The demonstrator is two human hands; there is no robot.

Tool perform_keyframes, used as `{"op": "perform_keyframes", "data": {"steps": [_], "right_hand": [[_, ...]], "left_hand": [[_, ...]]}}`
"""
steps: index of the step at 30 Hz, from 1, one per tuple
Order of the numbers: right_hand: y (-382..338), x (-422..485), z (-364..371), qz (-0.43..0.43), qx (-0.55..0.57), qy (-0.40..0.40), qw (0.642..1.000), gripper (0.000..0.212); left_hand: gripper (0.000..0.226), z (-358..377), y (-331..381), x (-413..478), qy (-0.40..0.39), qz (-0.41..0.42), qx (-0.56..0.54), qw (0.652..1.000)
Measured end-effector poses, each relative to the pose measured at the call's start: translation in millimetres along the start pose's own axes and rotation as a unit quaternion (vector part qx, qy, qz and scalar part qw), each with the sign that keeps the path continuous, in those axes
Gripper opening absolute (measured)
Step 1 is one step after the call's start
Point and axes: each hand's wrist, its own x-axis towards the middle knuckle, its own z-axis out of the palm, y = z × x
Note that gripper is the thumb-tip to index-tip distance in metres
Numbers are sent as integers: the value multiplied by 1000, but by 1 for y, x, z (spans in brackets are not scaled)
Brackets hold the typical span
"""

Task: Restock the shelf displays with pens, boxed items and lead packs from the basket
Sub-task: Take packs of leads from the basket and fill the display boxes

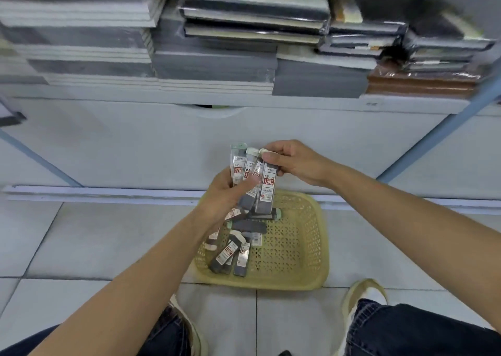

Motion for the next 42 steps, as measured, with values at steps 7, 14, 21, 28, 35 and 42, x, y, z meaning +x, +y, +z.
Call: {"op": "perform_keyframes", "data": {"steps": [7,14,21,28,35,42], "right_hand": [[-128,-46,-43,-118,-150,66,979,24],[-251,-107,-83,-237,-197,179,934,23],[-323,-139,-116,-263,-231,237,906,24],[-350,-131,-142,-244,-241,220,913,25],[-372,-135,-180,-250,-240,283,894,23],[-382,-129,-213,-235,-307,426,818,25]], "left_hand": [[25,39,112,-14,-53,145,42,987],[21,90,235,-28,-97,272,62,956],[17,124,306,-30,-78,344,73,933],[20,138,337,-14,-105,317,75,940],[24,142,355,-2,-55,303,42,950],[22,143,359,12,-3,310,44,950]]}}
